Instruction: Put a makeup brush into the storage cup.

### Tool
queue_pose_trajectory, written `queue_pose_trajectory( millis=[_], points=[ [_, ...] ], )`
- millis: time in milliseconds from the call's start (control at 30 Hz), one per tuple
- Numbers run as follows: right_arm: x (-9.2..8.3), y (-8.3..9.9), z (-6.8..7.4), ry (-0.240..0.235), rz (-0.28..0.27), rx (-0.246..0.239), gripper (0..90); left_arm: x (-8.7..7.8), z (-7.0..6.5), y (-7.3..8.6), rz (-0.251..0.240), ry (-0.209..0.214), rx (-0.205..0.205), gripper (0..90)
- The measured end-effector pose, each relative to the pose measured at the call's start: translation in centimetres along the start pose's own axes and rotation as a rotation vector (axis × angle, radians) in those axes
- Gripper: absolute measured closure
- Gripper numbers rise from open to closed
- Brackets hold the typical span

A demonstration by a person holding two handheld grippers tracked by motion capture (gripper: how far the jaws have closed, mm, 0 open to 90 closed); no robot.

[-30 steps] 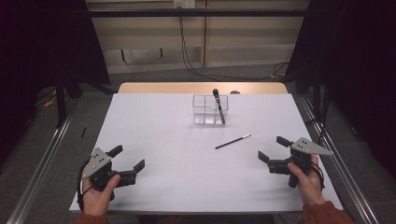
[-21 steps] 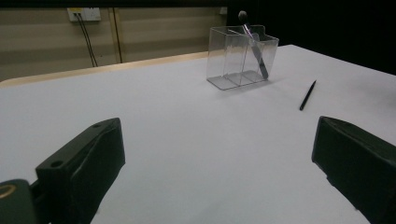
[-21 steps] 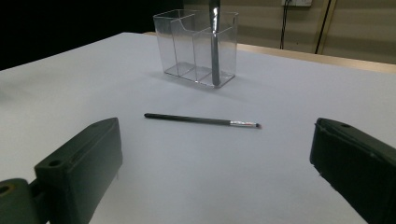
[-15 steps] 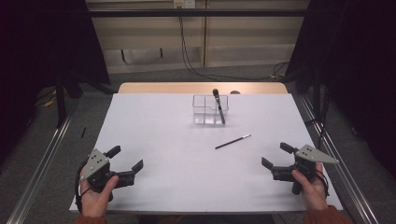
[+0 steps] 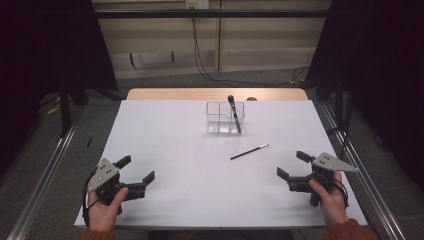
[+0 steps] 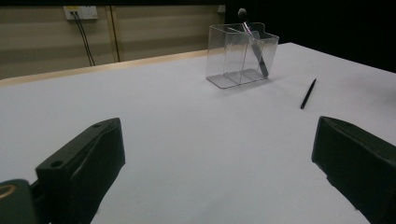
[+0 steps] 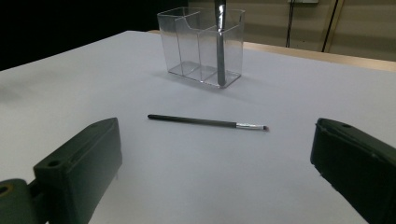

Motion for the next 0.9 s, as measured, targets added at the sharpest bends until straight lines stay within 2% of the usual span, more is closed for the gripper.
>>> queue_pose_trajectory(
  millis=[233,567,633,700,900],
  points=[
    [0.6,-0.5,0.0,-0.013,-0.009,0.011,1.5,-0.1,0.1,-0.1,0.002,-0.006,0.013,2.6],
    [2.5,-2.2,-0.3,-0.034,-0.024,0.001,1.3,-0.1,0.1,-0.1,0.002,-0.007,0.022,2.6],
    [2.9,-2.3,-0.3,-0.037,-0.017,0.001,1.3,-0.1,0.1,-0.1,0.004,-0.006,0.026,2.6],
    [3.3,-2.3,-0.5,-0.017,-0.003,-0.013,1.5,0.0,0.1,-0.1,0.004,-0.006,0.025,2.6],
    [4.3,-3.0,-1.0,-0.034,0.011,-0.007,0.5,0.0,0.1,-0.1,0.005,-0.006,0.026,2.6]
  ],
)
Point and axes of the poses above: each handheld gripper's, and its own axes: x roughly forward along the jaws, y roughly out of its underside, z roughly to its left, the point moved 7 cm from there along x, roughly forward along the jaws, and after that the axes turned 5 degrees about -y, right-handed, at the moved point
